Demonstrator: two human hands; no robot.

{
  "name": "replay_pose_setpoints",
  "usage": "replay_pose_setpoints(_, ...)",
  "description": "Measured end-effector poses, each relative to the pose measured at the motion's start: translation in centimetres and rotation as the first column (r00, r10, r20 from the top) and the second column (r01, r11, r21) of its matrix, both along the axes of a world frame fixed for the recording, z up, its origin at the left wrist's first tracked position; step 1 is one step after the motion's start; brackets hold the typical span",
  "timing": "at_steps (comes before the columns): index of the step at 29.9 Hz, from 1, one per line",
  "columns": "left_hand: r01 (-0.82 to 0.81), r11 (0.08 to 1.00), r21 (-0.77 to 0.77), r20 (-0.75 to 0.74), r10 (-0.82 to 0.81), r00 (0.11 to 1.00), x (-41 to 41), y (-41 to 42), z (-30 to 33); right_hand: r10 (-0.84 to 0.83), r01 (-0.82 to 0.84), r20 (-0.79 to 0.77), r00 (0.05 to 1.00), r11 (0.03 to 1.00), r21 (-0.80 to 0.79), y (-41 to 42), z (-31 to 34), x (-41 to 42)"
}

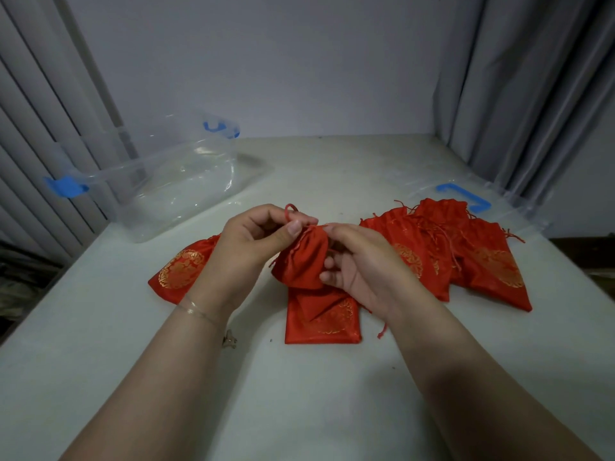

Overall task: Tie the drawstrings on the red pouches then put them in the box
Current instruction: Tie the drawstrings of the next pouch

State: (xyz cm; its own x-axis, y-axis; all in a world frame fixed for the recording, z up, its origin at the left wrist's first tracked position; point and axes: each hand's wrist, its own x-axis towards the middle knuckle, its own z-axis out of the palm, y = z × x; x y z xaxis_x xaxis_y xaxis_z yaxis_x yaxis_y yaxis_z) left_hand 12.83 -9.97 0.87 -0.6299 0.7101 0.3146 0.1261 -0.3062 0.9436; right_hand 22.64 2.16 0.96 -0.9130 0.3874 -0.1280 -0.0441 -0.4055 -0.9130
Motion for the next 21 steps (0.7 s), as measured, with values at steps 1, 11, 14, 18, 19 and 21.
replay_pose_setpoints(1, 0.020, 1.000, 0.012, 0.009, -0.021, 1.000, 0.0, 0.0, -0.1, 0.019, -0.019, 0.018, 1.000, 0.999, 0.028, -0.1, -0.1, 0.0)
replay_pose_setpoints(11, -0.061, 0.996, -0.063, 0.016, 0.062, 0.998, 0.0, 0.4, -0.3, -0.290, 0.119, 0.000, 0.957, 0.393, 0.912, 0.3, -1.5, 0.0)
replay_pose_setpoints(14, -0.141, 0.987, -0.079, 0.035, 0.144, 0.989, -0.4, 0.4, -0.1, -0.278, 0.176, -0.033, 0.960, 0.509, 0.842, 0.3, -1.4, 0.0)
replay_pose_setpoints(18, -0.143, 0.966, -0.213, 0.047, 0.157, 0.987, -0.6, 0.3, 0.0, -0.213, 0.206, -0.082, 0.974, 0.671, 0.712, 0.1, -1.2, 0.0)
replay_pose_setpoints(19, -0.144, 0.955, -0.259, 0.022, 0.155, 0.988, -0.6, 0.3, -0.1, -0.197, 0.222, -0.131, 0.972, 0.566, 0.794, 0.1, -1.4, 0.1)
replay_pose_setpoints(21, -0.146, 0.922, -0.358, -0.085, 0.124, 0.989, -0.7, 0.1, -0.1, -0.135, 0.222, -0.184, 0.974, 0.370, 0.902, 0.0, -1.6, 0.2)
